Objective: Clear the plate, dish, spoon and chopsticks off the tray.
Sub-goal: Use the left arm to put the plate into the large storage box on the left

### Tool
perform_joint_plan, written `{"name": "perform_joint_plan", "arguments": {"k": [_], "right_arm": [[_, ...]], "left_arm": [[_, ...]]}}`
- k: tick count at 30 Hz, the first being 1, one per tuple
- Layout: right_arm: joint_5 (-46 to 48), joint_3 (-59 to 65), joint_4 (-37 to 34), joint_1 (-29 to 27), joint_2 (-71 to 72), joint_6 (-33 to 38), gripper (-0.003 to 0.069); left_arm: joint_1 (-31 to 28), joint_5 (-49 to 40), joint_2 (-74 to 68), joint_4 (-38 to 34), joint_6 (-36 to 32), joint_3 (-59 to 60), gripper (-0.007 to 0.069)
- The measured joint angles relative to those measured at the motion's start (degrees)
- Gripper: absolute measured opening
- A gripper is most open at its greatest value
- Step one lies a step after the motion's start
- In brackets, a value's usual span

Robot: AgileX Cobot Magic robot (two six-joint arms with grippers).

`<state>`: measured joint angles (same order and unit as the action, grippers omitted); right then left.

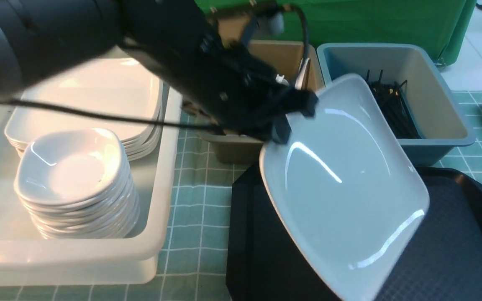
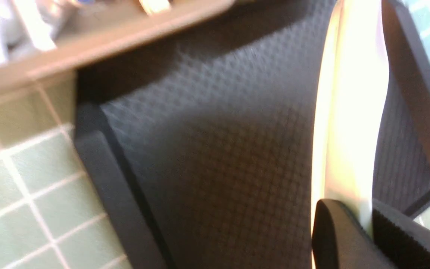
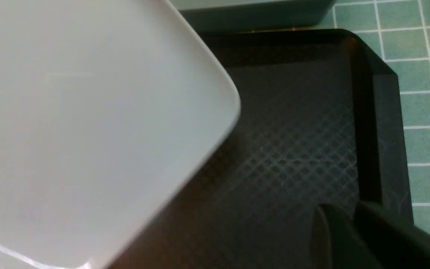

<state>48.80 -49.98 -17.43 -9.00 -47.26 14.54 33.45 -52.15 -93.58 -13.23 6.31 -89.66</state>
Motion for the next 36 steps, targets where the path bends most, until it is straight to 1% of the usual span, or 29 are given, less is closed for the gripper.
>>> {"name": "perform_joint_plan", "arguments": {"k": [4,6,7,8,9,11,12,14,15,17,18,19,20,22,24,26,33,36], "right_arm": [[-0.11,0.00,0.00,0.00,0.00,0.02,0.0120],[-0.31,0.00,0.00,0.00,0.00,0.02,0.0121],[-0.51,0.00,0.00,0.00,0.00,0.02,0.0122],[-0.51,0.00,0.00,0.00,0.00,0.02,0.0122],[-0.65,0.00,0.00,0.00,0.00,0.02,0.0122],[-0.77,0.00,0.00,0.00,0.00,0.08,0.0122],[-0.83,0.00,0.00,0.00,0.00,0.07,0.0122],[-0.88,0.00,0.00,0.00,0.00,0.07,0.0122],[-0.88,0.00,0.00,0.00,0.00,0.07,0.0122],[-0.88,0.00,0.00,0.00,0.00,0.14,0.0122],[-0.88,0.00,0.00,0.00,0.00,0.14,0.0122],[-0.88,0.00,0.00,0.00,0.00,0.14,0.0122],[-0.88,0.00,0.00,0.00,0.00,0.14,0.0122],[-0.88,0.00,0.00,0.00,0.00,0.14,0.0122],[-0.88,0.00,0.00,0.00,0.00,0.14,0.0122],[-0.88,0.00,0.00,0.00,0.00,0.14,0.0122],[-0.89,0.00,0.00,0.00,0.00,0.14,0.0122],[-0.94,0.00,0.00,0.00,0.00,0.14,0.0122]], "left_arm": [[-6.31,-2.48,2.02,-1.29,-2.13,-3.93,0.0029],[-10.72,-3.67,3.60,-2.32,-2.98,-5.82,0.0029],[-13.87,-4.32,4.59,-2.97,-3.15,-6.85,0.0029],[-14.41,-4.41,4.94,-3.02,-3.14,-7.02,0.0029],[-20.45,-5.22,6.55,-3.33,-3.28,-8.13,0.0029],[-25.82,-5.64,7.93,-3.33,-3.61,-8.32,0.0029],[-26.51,-5.64,8.08,-3.33,-3.70,-8.37,0.0029],[-35.74,-6.11,9.47,-3.57,-4.99,-8.43,0.0029],[-36.45,-6.11,9.48,-3.57,-4.99,-8.43,0.0029],[-44.86,-6.17,9.57,-6.46,-7.32,-8.43,0.0029],[-47.48,-6.17,9.46,-7.85,-8.52,-8.43,0.0029],[-48.72,-6.04,9.30,-8.20,-8.82,-8.43,0.0029],[-53.18,-5.51,8.60,-11.65,-11.07,-8.43,0.0029],[-56.96,-4.44,7.00,-14.80,-13.16,-8.43,0.0029],[-59.54,-3.43,4.58,-17.32,-14.96,-8.49,0.0029],[-60.54,-2.43,1.45,-18.70,-16.97,-8.69,0.0029],[-60.60,-1.76,-8.22,-20.38,-19.57,-8.73,0.0029],[-60.60,-1.70,-12.81,-22.44,-21.37,-8.73,0.0031]]}}
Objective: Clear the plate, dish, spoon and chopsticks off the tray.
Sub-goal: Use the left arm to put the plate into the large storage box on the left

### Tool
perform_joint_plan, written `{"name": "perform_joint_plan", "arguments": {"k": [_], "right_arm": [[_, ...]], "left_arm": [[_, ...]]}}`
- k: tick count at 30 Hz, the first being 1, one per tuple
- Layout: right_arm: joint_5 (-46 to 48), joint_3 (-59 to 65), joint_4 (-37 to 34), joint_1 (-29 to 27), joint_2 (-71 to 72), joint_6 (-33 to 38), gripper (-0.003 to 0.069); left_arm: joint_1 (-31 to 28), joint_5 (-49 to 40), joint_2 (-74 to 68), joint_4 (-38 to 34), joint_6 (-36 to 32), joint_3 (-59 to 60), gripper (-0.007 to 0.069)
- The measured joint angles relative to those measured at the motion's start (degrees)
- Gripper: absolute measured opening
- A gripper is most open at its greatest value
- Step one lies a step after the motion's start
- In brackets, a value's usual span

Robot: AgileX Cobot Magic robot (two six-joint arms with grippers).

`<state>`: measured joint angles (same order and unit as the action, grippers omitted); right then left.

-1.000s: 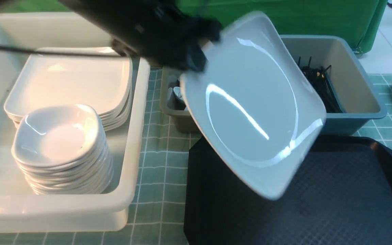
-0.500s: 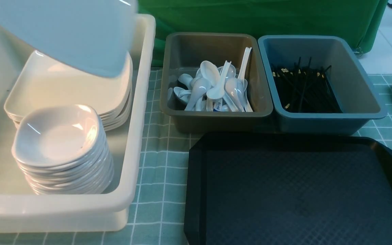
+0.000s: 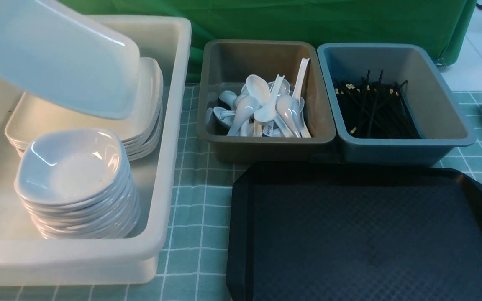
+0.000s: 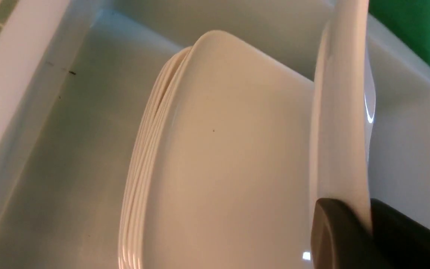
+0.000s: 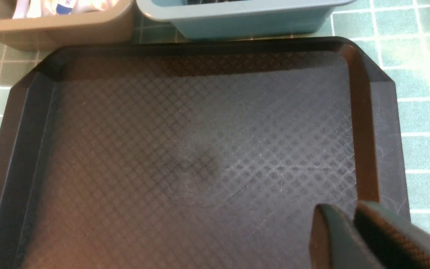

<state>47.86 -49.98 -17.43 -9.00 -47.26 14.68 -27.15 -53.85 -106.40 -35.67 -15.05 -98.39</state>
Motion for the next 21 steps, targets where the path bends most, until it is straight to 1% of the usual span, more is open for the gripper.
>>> {"name": "perform_joint_plan", "arguments": {"k": [4,6,15,16,18,21], "right_arm": [[-0.06,0.00,0.00,0.00,0.00,0.00,0.0122],[-0.12,0.00,0.00,0.00,0.00,-0.05,0.0122],[-0.12,0.00,0.00,0.00,0.00,-1.21,0.0123],[-0.12,0.00,0.00,0.00,0.00,-1.32,0.0124],[-0.12,0.00,0.00,0.00,0.00,-1.80,0.0126],[-0.12,0.00,0.00,0.00,0.00,-2.15,0.0127]], "left_arm": [[0.00,0.07,-2.83,-1.69,-2.57,0.00,0.0031],[0.00,0.18,-4.25,-1.83,-4.75,0.00,0.0029],[-0.37,0.35,-9.70,-2.83,-9.53,-0.06,0.0022],[-0.31,0.20,-10.25,-2.92,-11.08,-0.06,0.0028],[-0.31,0.15,-10.67,-2.92,-13.70,-0.06,0.0071],[-0.31,0.21,-10.67,-1.91,-14.79,-0.06,0.0190]]}}
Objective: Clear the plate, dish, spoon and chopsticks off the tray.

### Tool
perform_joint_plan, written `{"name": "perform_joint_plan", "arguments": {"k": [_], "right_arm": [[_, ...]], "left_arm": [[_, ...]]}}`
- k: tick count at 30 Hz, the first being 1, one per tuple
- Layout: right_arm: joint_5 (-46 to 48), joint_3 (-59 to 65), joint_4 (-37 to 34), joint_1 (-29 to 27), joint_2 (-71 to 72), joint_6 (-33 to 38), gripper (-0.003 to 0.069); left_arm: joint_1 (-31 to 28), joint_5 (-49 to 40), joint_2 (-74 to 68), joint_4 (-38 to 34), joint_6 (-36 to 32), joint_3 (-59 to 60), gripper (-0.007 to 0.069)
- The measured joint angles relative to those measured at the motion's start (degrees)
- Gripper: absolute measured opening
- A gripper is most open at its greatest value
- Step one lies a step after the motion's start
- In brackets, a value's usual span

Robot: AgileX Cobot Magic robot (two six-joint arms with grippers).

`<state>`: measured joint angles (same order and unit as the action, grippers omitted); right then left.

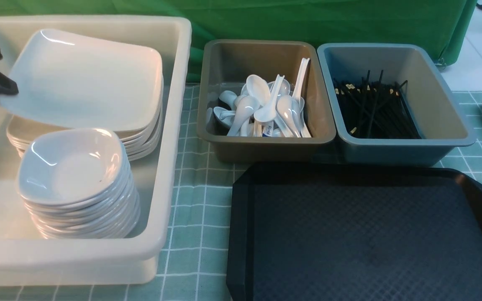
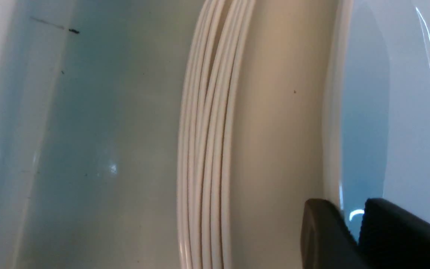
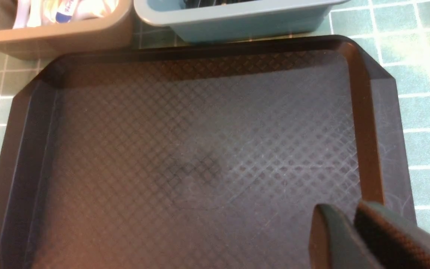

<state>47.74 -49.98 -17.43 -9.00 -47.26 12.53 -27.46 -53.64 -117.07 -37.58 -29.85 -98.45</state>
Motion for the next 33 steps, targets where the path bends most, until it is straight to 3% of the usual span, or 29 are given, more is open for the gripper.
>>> {"name": "perform_joint_plan", "arguments": {"k": [3,5,10,14,15,16,17,18,19,20,21,27,33], "right_arm": [[0.02,0.00,-0.13,0.00,0.00,0.00,0.0130],[0.37,-0.36,-0.19,0.00,0.00,0.20,0.0132],[4.42,-5.28,-2.33,0.00,-1.03,2.79,0.0134],[8.83,-13.32,-9.35,0.41,-4.40,9.15,0.0091],[9.72,-14.96,-11.71,1.07,-5.26,10.75,0.0069],[10.52,-18.78,-15.44,3.19,-7.79,13.80,0.0040],[10.53,-20.37,-16.55,4.49,-8.46,14.77,0.0036],[10.19,-24.47,-17.44,8.93,-10.99,16.39,0.0031],[9.64,-26.81,-16.33,12.17,-12.36,16.59,0.0030],[9.49,-27.70,-15.95,12.86,-12.84,16.46,0.0030],[8.51,-30.12,-12.48,17.67,-14.02,15.24,0.0030],[2.58,-34.35,13.45,35.33,-14.62,0.82,0.0030],[-8.94,-26.30,18.85,41.11,-4.53,-4.06,0.0030]], "left_arm": [[0.00,0.11,0.38,4.09,0.89,0.00,0.0353],[0.06,0.19,1.30,6.69,2.04,0.00,0.0419],[0.06,1.66,6.15,8.58,2.29,0.00,0.0481],[1.09,0.09,12.59,6.18,0.97,0.00,0.0383],[1.63,-0.45,14.01,5.88,0.70,0.00,0.0331],[3.73,-1.75,17.98,5.52,0.35,0.00,0.0203],[4.38,-2.01,19.01,5.47,0.20,0.00,0.0170],[7.50,-2.97,23.30,5.47,-0.06,0.00,0.0078],[9.65,-3.32,26.08,5.40,-0.21,0.00,0.0047],[10.54,-3.33,27.22,5.36,-0.19,0.00,0.0039],[13.24,-3.61,30.69,5.11,-0.24,0.00,0.0020],[25.14,-8.20,48.64,6.87,2.69,1.53,0.0000],[27.50,-5.87,70.69,11.19,6.51,16.89,0.0000]]}}
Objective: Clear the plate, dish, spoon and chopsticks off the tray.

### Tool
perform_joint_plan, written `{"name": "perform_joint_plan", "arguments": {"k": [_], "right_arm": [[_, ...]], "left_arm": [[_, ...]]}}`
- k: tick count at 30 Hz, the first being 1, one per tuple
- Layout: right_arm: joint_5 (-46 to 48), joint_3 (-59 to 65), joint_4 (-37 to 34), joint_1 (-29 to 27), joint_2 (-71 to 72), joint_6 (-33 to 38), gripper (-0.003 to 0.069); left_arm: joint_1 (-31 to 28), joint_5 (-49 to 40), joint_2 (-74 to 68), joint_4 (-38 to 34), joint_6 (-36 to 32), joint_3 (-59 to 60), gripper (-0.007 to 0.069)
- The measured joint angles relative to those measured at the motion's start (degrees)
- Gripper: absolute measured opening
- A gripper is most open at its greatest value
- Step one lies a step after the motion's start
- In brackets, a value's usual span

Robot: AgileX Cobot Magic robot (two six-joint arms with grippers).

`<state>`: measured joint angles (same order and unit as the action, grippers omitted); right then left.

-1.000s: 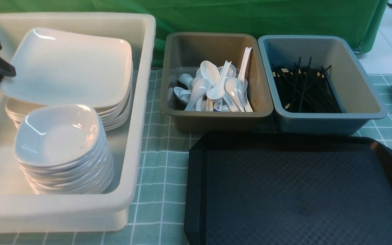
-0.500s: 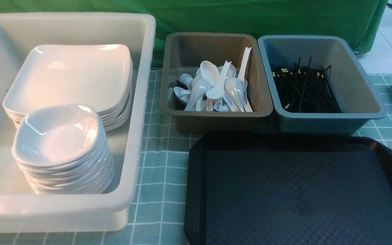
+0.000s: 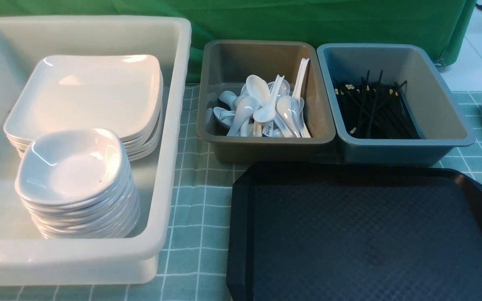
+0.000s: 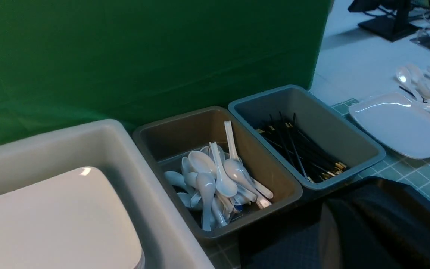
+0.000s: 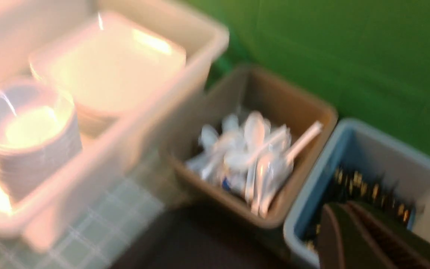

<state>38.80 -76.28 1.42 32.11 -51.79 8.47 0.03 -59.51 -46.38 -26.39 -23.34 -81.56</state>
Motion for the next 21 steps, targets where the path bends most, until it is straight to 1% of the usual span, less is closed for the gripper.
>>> {"name": "perform_joint_plan", "arguments": {"k": [3,4,7,8,9,12,14,16,21], "right_arm": [[-8.73,8.04,2.27,0.11,8.65,-2.09,0.0030],[-13.70,13.37,4.82,0.11,14.40,-3.61,0.0030],[-22.43,24.94,8.34,0.11,26.35,-5.93,0.0030],[-26.35,29.40,8.83,0.11,30.71,-6.13,0.0030],[-26.35,30.13,8.95,0.11,31.39,-6.13,0.0030],[-34.63,39.98,9.62,0.11,41.28,-6.26,0.0030],[-37.67,43.66,9.80,0.11,46.05,-6.26,0.0036],[-38.80,45.22,9.86,0.11,49.29,-6.26,0.0048],[-40.96,45.81,9.90,0.22,52.07,-6.26,0.0136]], "left_arm": [[0.00,0.97,8.96,0.20,1.18,8.07,0.0000],[0.00,1.42,14.24,0.10,2.11,13.47,0.0000],[0.00,3.85,24.12,-0.05,4.81,25.06,0.0000],[0.00,5.28,27.02,-0.05,5.71,28.71,0.0000],[0.00,5.61,27.57,-0.05,5.77,29.40,0.0000],[0.00,11.79,35.78,-0.05,6.30,40.26,0.0001],[0.00,15.04,39.24,-0.05,6.44,45.63,0.0004],[0.00,18.21,41.46,-0.33,6.66,49.98,0.0008],[0.00,25.95,42.49,-0.71,6.85,55.54,0.0010]]}}
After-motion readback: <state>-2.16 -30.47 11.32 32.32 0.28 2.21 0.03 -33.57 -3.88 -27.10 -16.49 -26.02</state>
